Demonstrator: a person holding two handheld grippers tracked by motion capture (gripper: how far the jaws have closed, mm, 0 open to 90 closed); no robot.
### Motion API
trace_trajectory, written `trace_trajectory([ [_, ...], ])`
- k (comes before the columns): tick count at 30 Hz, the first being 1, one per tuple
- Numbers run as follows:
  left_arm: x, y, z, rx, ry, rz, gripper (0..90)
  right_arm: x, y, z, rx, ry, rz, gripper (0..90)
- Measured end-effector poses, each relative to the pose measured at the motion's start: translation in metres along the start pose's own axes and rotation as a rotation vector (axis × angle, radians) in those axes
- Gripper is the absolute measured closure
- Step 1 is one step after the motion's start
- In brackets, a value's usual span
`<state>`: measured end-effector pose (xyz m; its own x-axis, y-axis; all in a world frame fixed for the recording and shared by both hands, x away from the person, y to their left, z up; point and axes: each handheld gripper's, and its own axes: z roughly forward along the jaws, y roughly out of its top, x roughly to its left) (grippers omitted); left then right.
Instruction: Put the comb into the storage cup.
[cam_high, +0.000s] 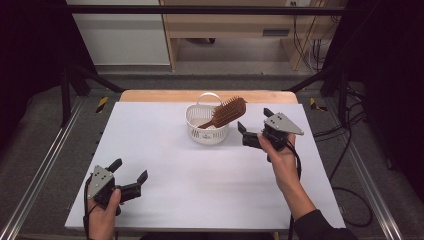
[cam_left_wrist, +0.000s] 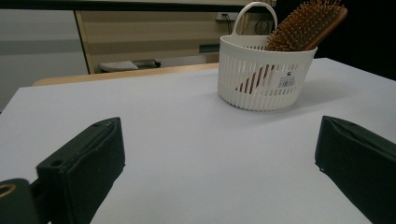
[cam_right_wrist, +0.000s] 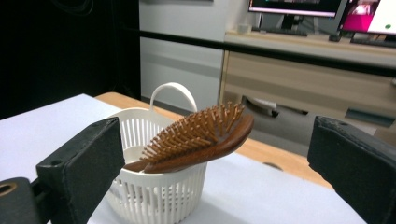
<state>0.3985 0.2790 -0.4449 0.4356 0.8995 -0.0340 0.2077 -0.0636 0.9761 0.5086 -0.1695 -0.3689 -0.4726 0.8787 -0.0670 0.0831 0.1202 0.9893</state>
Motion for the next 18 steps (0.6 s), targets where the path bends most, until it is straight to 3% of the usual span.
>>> trace_trajectory([
  [7, 0.003, -0.001, -0.002, -0.008, 0.0, -0.011, 1.5, -0.003, 0.0, -0.009, -0.014, -0.007, -0.018, 2.4],
  [18, 0.011, 0.0, -0.004, -0.032, 0.001, -0.036, 1.9, -0.011, -0.003, -0.024, 0.005, -0.001, 0.036, 4.4],
])
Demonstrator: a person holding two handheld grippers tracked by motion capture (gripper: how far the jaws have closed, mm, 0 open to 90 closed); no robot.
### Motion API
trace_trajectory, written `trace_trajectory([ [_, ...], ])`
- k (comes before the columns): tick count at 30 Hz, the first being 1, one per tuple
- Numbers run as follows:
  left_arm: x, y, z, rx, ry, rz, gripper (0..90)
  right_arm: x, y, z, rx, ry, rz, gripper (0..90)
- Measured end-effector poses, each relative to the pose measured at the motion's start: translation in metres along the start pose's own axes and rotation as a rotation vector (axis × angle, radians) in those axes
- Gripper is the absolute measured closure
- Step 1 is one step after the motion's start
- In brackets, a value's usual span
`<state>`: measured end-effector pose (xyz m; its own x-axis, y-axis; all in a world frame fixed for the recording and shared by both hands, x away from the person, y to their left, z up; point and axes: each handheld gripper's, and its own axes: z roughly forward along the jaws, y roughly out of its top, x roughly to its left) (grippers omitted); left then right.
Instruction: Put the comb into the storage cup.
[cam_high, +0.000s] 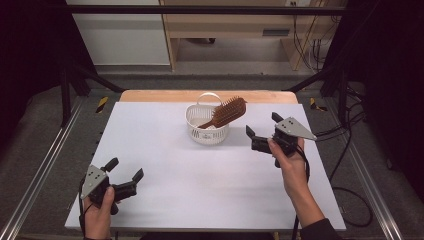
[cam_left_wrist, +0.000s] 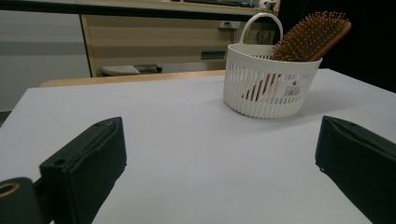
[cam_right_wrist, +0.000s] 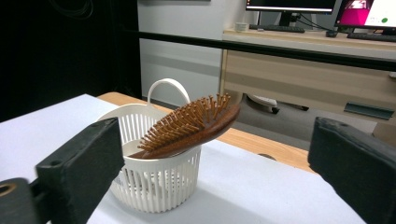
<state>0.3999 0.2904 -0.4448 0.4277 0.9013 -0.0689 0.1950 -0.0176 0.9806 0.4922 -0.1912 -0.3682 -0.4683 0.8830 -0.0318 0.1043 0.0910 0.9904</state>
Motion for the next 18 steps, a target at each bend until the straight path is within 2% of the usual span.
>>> trace_trajectory([
  [9, 0.008, 0.0, -0.004, -0.003, 0.025, -0.021, 2.3, -0.011, -0.001, -0.016, -0.033, -0.014, 0.042, 4.5],
  [18, 0.014, 0.003, -0.009, -0.024, 0.044, -0.007, 2.4, -0.03, -0.002, -0.038, -0.056, -0.046, 0.067, 3.9],
])
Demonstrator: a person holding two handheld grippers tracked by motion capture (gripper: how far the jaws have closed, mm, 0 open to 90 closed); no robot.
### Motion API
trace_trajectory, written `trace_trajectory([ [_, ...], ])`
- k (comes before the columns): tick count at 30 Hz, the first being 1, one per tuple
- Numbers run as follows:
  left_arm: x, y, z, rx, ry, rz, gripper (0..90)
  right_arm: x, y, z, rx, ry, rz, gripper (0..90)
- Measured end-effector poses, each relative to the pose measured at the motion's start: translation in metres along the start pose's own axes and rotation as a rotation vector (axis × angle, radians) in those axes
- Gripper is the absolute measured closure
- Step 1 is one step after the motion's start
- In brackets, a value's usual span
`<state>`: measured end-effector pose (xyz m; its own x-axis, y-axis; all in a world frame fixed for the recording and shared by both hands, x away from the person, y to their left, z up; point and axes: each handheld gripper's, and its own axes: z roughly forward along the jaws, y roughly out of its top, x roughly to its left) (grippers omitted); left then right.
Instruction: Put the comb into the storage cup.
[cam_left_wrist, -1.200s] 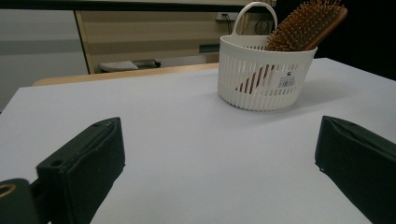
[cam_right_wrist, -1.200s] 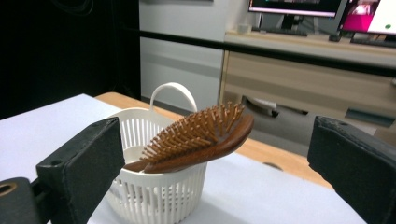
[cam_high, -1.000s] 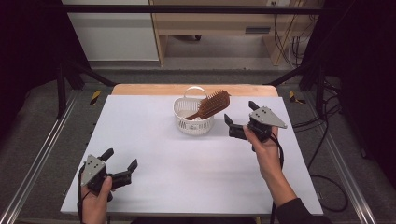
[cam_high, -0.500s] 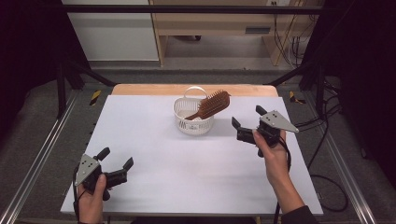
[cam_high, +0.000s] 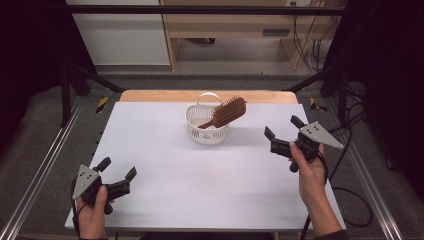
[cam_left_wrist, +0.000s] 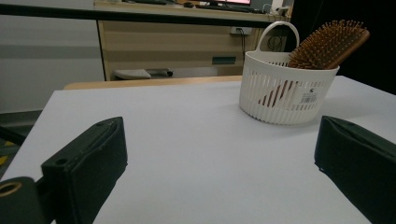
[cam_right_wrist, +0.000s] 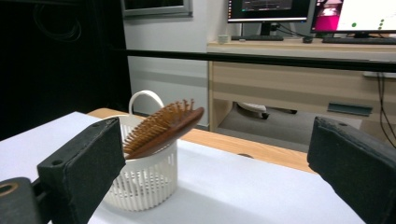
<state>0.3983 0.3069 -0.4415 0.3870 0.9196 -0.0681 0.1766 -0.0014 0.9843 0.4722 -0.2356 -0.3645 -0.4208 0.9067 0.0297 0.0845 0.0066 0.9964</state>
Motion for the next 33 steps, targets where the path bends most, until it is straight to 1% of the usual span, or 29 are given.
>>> trace_trajectory([
  [7, 0.007, 0.002, -0.003, -0.025, 0.002, -0.003, 2.4, -0.013, -0.002, -0.012, -0.011, -0.016, 0.013, 3.3],
  [10, 0.009, 0.002, -0.004, -0.03, 0.001, 0.003, 2.3, -0.015, -0.004, -0.015, -0.013, -0.021, 0.016, 3.2],
  [12, 0.01, 0.003, -0.005, -0.035, 0.005, 0.001, 2.2, -0.016, -0.005, -0.017, -0.012, -0.023, 0.019, 3.1],
  [23, 0.02, 0.003, -0.01, -0.053, 0.023, -0.009, 2.2, -0.018, -0.01, -0.019, -0.004, -0.012, 0.023, 3.1],
  [33, 0.02, 0.004, -0.011, -0.056, 0.014, -0.01, 1.9, -0.022, -0.015, -0.024, -0.005, -0.017, 0.028, 3.1],
])
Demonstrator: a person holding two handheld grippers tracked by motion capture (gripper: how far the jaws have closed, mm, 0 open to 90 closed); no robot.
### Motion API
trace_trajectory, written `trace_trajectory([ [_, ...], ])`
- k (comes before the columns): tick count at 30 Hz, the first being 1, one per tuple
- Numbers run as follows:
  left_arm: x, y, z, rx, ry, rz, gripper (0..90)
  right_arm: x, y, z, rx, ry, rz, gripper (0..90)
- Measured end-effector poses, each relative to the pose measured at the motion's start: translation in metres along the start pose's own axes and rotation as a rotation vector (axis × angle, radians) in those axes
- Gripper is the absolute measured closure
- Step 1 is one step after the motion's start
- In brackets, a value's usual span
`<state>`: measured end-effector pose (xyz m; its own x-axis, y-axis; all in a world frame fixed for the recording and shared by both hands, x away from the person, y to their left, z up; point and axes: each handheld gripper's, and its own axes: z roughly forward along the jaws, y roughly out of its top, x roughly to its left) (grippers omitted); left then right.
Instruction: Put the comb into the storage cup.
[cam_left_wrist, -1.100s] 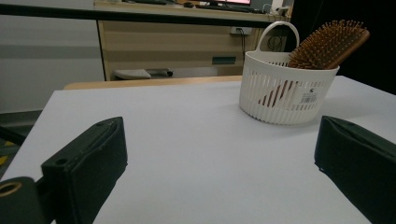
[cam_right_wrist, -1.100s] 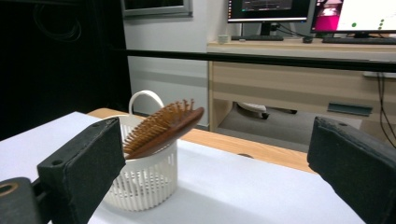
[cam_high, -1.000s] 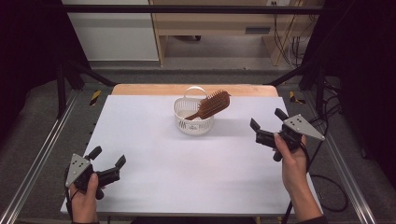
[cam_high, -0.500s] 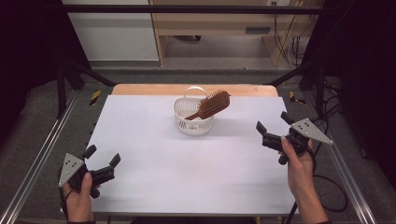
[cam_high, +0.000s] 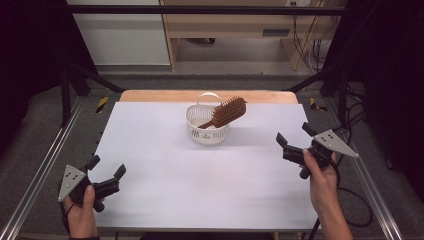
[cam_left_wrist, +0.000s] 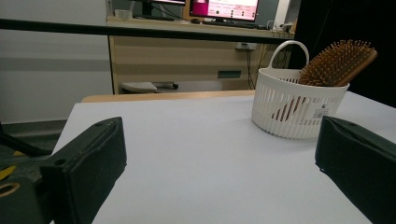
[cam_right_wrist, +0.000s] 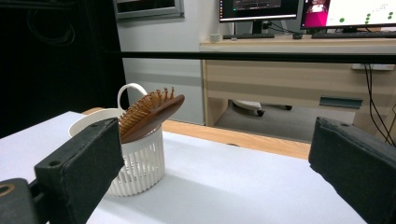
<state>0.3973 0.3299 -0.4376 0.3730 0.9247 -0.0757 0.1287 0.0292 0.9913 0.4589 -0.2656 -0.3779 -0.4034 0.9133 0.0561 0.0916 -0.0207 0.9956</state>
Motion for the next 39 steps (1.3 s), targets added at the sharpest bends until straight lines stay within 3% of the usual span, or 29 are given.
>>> trace_trajectory([
  [19, -0.004, 0.0, 0.001, 0.0, -0.033, 0.005, 1.5, -0.011, -0.011, -0.022, -0.005, -0.013, 0.007, 3.3],
  [39, -0.008, 0.001, 0.0, -0.009, -0.048, 0.011, 1.3, -0.022, -0.038, -0.045, 0.013, -0.05, 0.031, 2.3],
])
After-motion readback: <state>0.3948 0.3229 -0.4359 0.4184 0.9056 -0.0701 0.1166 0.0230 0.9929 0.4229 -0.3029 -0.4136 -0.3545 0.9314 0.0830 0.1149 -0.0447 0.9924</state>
